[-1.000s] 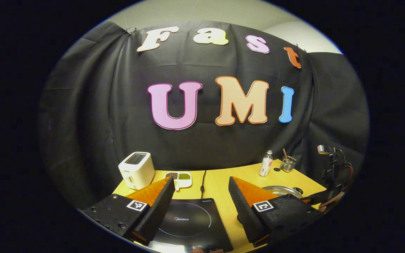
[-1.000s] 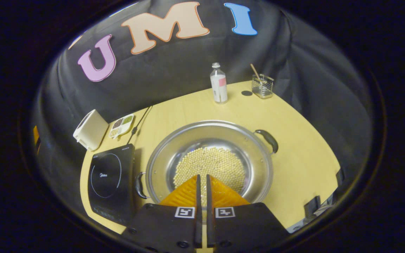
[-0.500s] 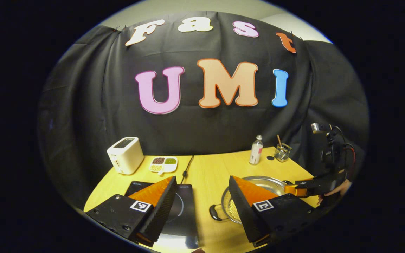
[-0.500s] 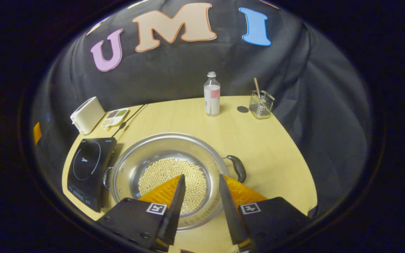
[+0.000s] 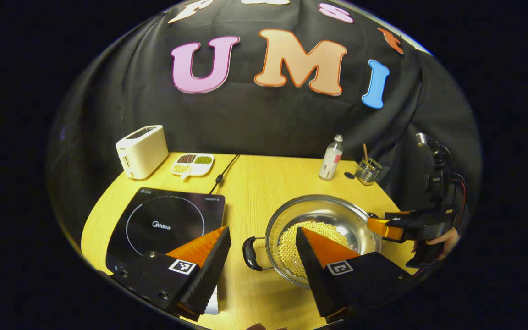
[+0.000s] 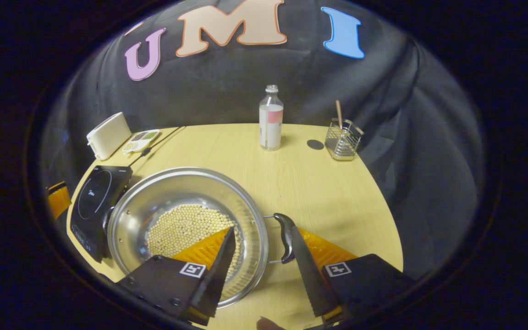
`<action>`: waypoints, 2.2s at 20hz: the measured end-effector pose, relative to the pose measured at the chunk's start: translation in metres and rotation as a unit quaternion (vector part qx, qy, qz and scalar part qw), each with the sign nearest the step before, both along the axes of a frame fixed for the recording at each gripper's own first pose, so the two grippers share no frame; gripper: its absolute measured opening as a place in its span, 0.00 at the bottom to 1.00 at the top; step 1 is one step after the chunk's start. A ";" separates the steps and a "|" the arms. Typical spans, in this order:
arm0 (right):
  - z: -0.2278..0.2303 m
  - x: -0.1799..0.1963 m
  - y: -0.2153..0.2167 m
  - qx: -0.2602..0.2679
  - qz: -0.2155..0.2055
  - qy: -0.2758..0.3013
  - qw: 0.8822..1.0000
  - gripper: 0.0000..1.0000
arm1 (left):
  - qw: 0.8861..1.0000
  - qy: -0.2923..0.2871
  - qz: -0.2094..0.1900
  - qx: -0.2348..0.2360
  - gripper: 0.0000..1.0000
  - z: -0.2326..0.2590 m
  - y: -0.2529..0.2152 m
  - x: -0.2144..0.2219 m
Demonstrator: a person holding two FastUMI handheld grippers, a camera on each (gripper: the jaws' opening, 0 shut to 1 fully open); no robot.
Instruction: First push the handle of the pot to place it horizontally, then grasp the pot with both hands and set it on the induction cooktop.
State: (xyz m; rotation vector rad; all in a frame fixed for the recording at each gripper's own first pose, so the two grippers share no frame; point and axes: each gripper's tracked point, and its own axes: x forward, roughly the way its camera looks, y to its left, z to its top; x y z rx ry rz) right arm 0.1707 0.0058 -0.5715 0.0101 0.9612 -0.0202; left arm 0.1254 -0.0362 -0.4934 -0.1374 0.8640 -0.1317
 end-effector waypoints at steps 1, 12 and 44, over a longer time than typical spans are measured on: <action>-0.006 0.002 -0.003 -0.002 0.001 0.003 1.000 0.77 | 1.000 0.019 -0.001 -0.001 0.88 -0.010 0.001 -0.005; -0.051 -0.003 -0.014 0.027 0.000 0.050 0.998 0.79 | 0.991 0.130 0.012 0.025 0.87 -0.104 -0.002 -0.018; 0.015 -0.047 0.066 0.076 -0.104 0.057 0.990 0.48 | 0.988 0.148 -0.025 -0.029 0.60 -0.071 0.071 -0.003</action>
